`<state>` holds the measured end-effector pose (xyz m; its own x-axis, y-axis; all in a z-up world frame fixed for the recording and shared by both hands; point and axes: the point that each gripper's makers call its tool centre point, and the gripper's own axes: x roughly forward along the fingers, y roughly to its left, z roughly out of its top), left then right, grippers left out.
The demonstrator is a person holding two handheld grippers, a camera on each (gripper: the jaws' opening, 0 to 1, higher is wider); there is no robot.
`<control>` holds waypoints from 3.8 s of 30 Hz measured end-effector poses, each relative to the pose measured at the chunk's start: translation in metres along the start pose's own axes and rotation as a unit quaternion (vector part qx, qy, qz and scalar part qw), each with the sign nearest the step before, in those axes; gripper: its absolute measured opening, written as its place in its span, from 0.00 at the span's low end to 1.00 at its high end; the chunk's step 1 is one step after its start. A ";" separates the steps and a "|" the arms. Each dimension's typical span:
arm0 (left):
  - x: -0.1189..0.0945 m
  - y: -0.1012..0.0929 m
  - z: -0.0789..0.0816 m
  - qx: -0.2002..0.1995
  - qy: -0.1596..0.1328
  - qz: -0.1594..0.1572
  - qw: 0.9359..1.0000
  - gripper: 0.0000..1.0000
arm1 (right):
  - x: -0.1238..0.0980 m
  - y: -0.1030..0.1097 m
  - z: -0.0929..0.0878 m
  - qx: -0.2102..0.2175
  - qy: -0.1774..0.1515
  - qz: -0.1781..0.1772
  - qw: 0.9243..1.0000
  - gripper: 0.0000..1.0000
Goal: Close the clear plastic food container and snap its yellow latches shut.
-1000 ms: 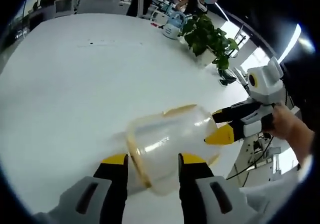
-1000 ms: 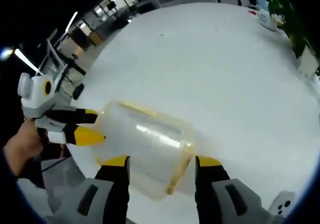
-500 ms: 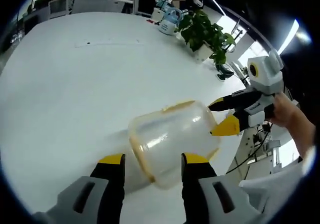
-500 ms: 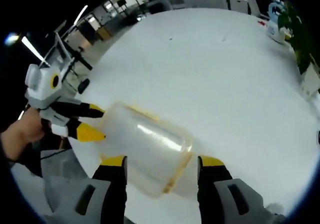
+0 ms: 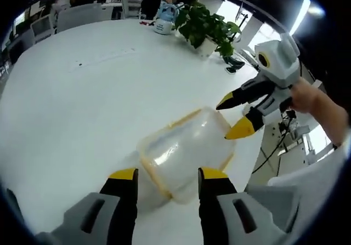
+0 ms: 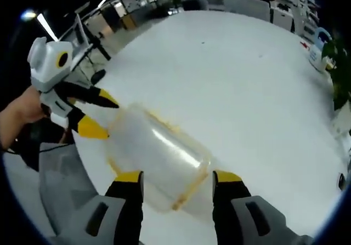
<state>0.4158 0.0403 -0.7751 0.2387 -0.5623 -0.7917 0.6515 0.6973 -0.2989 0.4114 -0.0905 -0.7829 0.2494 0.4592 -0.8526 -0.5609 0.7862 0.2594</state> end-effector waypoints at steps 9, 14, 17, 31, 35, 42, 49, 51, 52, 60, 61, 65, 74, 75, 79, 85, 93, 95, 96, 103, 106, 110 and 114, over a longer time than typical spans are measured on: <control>-0.002 -0.002 0.002 0.048 0.006 -0.009 0.999 0.44 | -0.001 0.004 -0.003 -0.043 0.023 0.004 0.999 0.46; -0.004 -0.002 0.003 0.080 0.011 -0.013 0.997 0.45 | -0.002 0.009 -0.005 -0.075 0.035 0.008 0.997 0.47; -0.008 -0.002 0.004 0.098 0.012 -0.016 0.995 0.45 | -0.004 0.009 -0.005 -0.089 0.042 0.005 0.995 0.46; -0.010 -0.010 0.014 0.168 0.007 -0.030 0.985 0.46 | -0.006 0.013 0.004 -0.174 0.042 0.006 0.984 0.43; -0.008 -0.013 0.016 0.188 0.009 -0.030 0.982 0.45 | -0.006 0.017 0.005 -0.187 0.043 0.013 0.981 0.42; -0.005 -0.020 0.018 0.219 0.011 -0.042 0.975 0.45 | -0.003 0.021 0.004 -0.218 0.048 0.020 0.975 0.41; -0.002 -0.024 0.016 0.241 0.021 -0.043 0.969 0.44 | -0.001 0.025 0.007 -0.242 0.046 0.025 0.969 0.36; -0.001 -0.024 0.017 0.244 0.020 -0.045 0.969 0.44 | -0.002 0.027 0.010 -0.252 0.041 0.025 0.967 0.36; 0.000 -0.025 0.017 0.245 0.020 -0.045 0.968 0.43 | -0.002 0.029 0.010 -0.252 0.039 0.029 0.967 0.36; 0.003 -0.033 0.019 0.265 0.018 -0.055 0.963 0.42 | 0.001 0.031 0.012 -0.269 0.036 0.033 0.962 0.34; 0.004 -0.034 0.020 0.265 0.018 -0.057 0.962 0.41 | 0.001 0.032 0.012 -0.271 0.036 0.034 0.961 0.34; 0.010 -0.036 0.018 0.269 0.023 -0.059 0.961 0.39 | 0.004 0.035 0.014 -0.284 0.034 0.038 0.957 0.34; 0.017 -0.045 0.019 0.274 0.023 -0.065 0.959 0.39 | 0.011 0.047 0.019 -0.295 0.023 0.053 0.954 0.36; 0.018 -0.047 0.020 0.274 0.023 -0.065 0.959 0.39 | 0.012 0.048 0.019 -0.298 0.023 0.053 0.953 0.36; 0.019 -0.050 0.022 0.275 0.020 -0.069 0.959 0.39 | 0.014 0.051 0.020 -0.303 0.023 0.056 0.951 0.36; 0.023 -0.053 0.021 0.283 0.025 -0.072 0.956 0.38 | 0.017 0.054 0.021 -0.310 0.024 0.060 0.949 0.35; 0.026 -0.055 0.016 0.293 0.032 -0.071 0.953 0.38 | 0.020 0.053 0.025 -0.314 0.020 0.060 0.947 0.34; 0.028 -0.053 0.014 0.294 0.035 -0.069 0.953 0.38 | 0.022 0.052 0.024 -0.313 0.024 0.060 0.948 0.34; 0.027 -0.052 0.013 0.290 0.037 -0.068 0.954 0.38 | 0.023 0.051 0.024 -0.310 0.023 0.061 0.949 0.34; 0.029 -0.050 0.012 0.277 0.032 -0.063 0.958 0.38 | 0.025 0.050 0.027 -0.310 0.019 0.059 0.949 0.34; 0.030 -0.051 0.013 0.271 0.028 -0.065 0.960 0.38 | 0.025 0.049 0.030 -0.308 0.016 0.058 0.949 0.34; 0.029 -0.053 0.012 0.261 0.023 -0.066 0.963 0.38 | 0.026 0.047 0.033 -0.313 0.015 0.051 0.948 0.34; 0.028 -0.055 0.009 0.262 0.025 -0.067 0.962 0.39 | 0.027 0.047 0.035 -0.314 0.015 0.052 0.948 0.34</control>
<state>0.3928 -0.0180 -0.7765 0.1008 -0.6013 -0.7926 0.9509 0.2926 -0.1011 0.4195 -0.0263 -0.7782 0.1499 0.5015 -0.8521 -0.9431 0.3314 0.0291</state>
